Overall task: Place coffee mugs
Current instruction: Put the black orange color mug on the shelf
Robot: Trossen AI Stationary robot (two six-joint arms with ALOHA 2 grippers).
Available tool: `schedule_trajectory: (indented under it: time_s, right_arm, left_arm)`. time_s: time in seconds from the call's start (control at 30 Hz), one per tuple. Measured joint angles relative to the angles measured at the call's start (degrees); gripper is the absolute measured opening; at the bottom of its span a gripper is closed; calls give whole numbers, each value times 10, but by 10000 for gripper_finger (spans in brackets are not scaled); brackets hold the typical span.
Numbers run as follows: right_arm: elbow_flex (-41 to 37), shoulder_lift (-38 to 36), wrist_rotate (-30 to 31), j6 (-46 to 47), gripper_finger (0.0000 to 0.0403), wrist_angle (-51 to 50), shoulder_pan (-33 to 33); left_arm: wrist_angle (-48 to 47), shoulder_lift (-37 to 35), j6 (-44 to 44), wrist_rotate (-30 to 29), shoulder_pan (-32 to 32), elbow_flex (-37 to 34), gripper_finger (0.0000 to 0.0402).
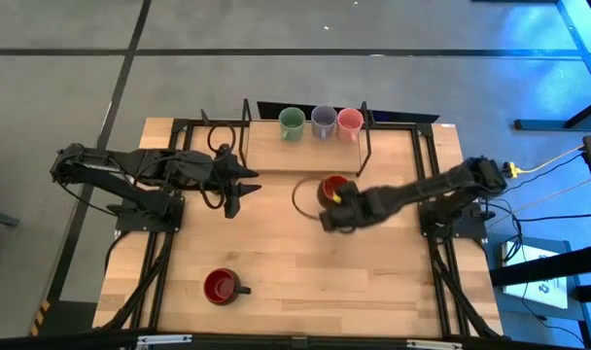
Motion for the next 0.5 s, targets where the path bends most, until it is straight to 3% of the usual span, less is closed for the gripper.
schedule_trajectory:
  time_s: [0.5]
  right_arm:
    - [13, 0, 14, -78, 45, -20, -177]
  left_arm:
    - [6, 0, -1, -3, 0, 0, 157]
